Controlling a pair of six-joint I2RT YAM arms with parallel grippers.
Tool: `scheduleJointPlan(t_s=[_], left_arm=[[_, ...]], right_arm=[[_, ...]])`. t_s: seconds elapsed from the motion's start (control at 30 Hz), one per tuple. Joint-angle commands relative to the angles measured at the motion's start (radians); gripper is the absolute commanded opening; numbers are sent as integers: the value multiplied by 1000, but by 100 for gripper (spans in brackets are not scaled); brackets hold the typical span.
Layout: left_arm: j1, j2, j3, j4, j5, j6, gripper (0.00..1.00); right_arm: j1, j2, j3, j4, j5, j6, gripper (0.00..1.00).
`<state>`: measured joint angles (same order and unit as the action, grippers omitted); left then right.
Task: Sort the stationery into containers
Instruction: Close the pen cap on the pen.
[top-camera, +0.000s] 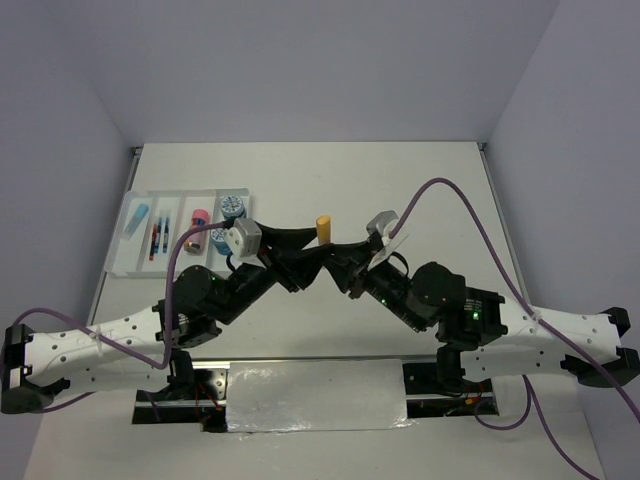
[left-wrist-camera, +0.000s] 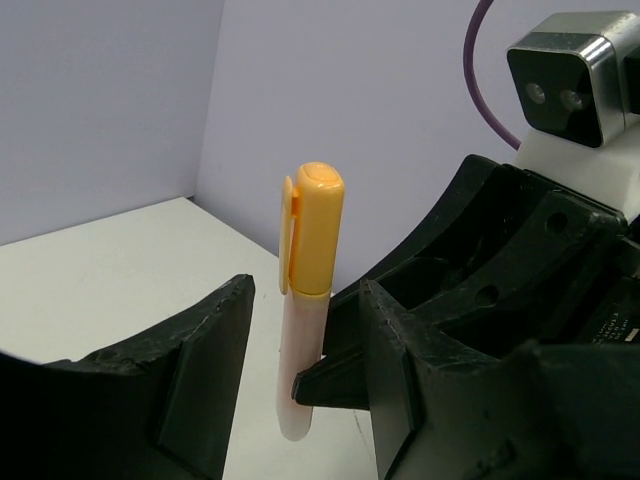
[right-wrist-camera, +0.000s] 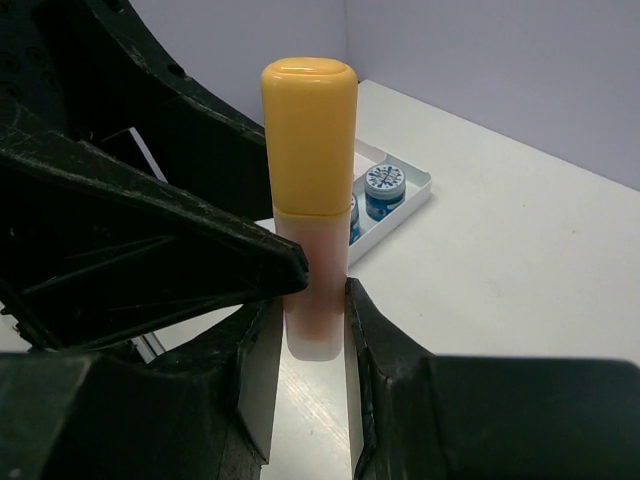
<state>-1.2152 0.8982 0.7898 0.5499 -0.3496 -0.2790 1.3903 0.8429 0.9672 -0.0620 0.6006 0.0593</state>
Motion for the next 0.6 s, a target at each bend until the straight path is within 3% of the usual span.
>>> scheduleJointPlan(t_s=[0.0,0.17,0.2,0.37,0.47,0.5,0.57], left_arm=[[-17,10,-4,-70,81,38,57],[-18,31,11,-94,70,31,41],[-17,36,12,-100,69,28,30],[-17,31,12,-105,63,18,0],[-17,13,15,-108,83,34,0],[-17,8,19,-108,113,41,0],[-17,-11,25,-113,158,70,0]], right_arm=[[15,-5,15,142,-47,-15,0],[30,-5,11,160,-85,-36,0],[38,-2,13,162,-82,-38,0],[44,-8,1,171,-61,-44,0],[42,-36,-28,185,-51,-32,3],[44,-59,-35,182,-53,-23,21],[42,-82,-58,171,-86,-13,49]])
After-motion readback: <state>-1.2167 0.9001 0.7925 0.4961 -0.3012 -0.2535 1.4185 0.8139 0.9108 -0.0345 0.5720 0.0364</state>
